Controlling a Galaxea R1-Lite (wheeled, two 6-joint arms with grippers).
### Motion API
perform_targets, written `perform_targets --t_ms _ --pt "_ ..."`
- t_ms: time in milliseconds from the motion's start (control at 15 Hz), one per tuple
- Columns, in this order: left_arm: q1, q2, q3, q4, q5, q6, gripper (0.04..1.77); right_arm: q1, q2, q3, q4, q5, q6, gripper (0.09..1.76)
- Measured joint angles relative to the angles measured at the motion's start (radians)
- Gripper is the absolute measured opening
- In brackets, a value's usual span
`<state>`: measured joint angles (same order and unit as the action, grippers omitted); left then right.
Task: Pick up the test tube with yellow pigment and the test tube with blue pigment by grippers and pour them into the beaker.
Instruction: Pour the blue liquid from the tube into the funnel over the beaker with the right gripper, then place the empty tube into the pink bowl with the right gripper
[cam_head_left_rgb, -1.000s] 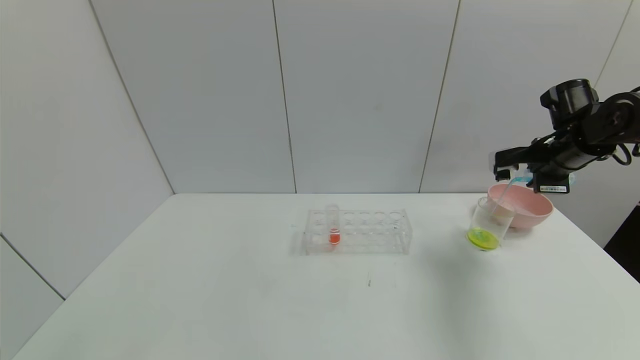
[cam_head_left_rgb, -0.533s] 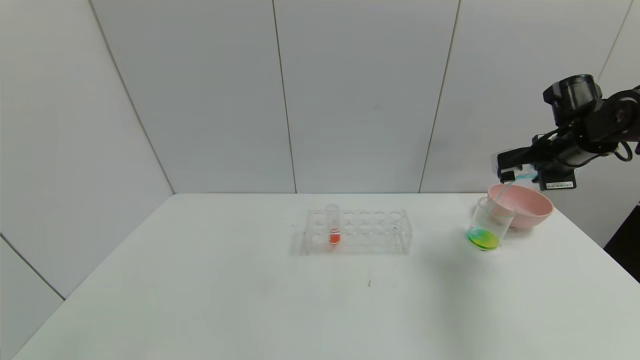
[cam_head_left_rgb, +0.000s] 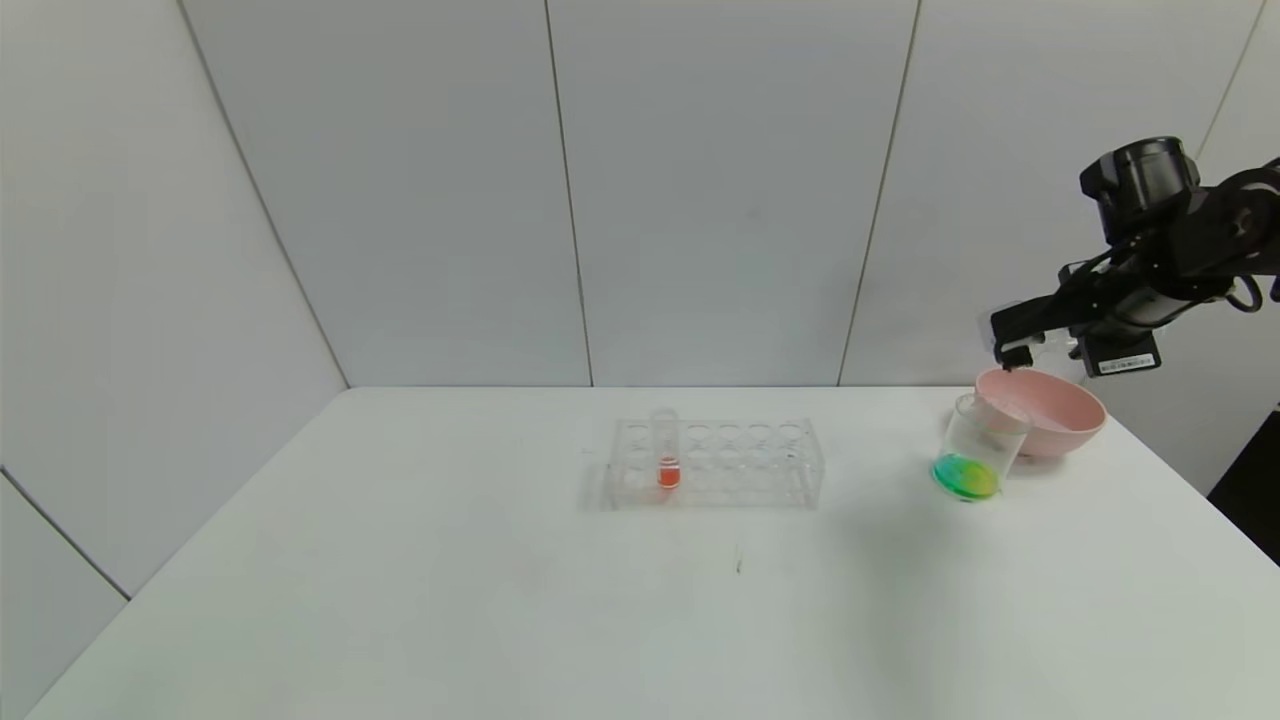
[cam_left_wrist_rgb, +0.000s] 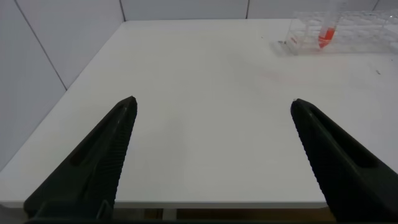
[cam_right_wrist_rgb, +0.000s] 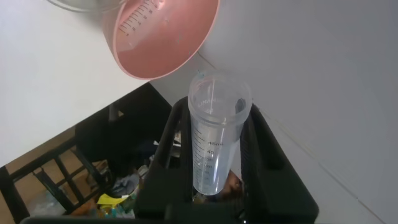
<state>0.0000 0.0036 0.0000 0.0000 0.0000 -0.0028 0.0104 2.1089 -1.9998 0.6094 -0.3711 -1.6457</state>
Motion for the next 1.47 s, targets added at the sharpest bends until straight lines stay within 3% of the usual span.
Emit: perform_targets --t_ms 267,533,733,867,1200,1333,1467 --pt "0.000 0.000 0.000 0.000 0.000 0.000 1.76 0.026 -0.003 0.000 0.001 -0.089 -0.013 0.50" --pt "0.000 0.000 0.000 0.000 0.000 0.000 1.76 0.038 -0.004 0.000 -0.010 -0.080 0.011 0.50" --pt "0.000 0.000 0.000 0.000 0.000 0.000 1.76 0.025 -0.013 0.002 -0.014 -0.011 0.086 0.50" --pt "0.000 0.000 0.000 0.000 0.000 0.000 1.76 0.006 -0.031 0.002 -0.016 0.104 0.163 0.50" --pt "0.000 0.000 0.000 0.000 0.000 0.000 1.76 -0.001 -0.050 0.004 -0.039 0.466 0.692 0.50" --pt "0.000 0.000 0.000 0.000 0.000 0.000 1.76 0.005 -0.055 0.024 -0.163 0.612 0.891 0.50" --pt "0.000 0.000 0.000 0.000 0.000 0.000 1.76 0.009 -0.075 0.103 -0.305 0.696 1.048 0.50"
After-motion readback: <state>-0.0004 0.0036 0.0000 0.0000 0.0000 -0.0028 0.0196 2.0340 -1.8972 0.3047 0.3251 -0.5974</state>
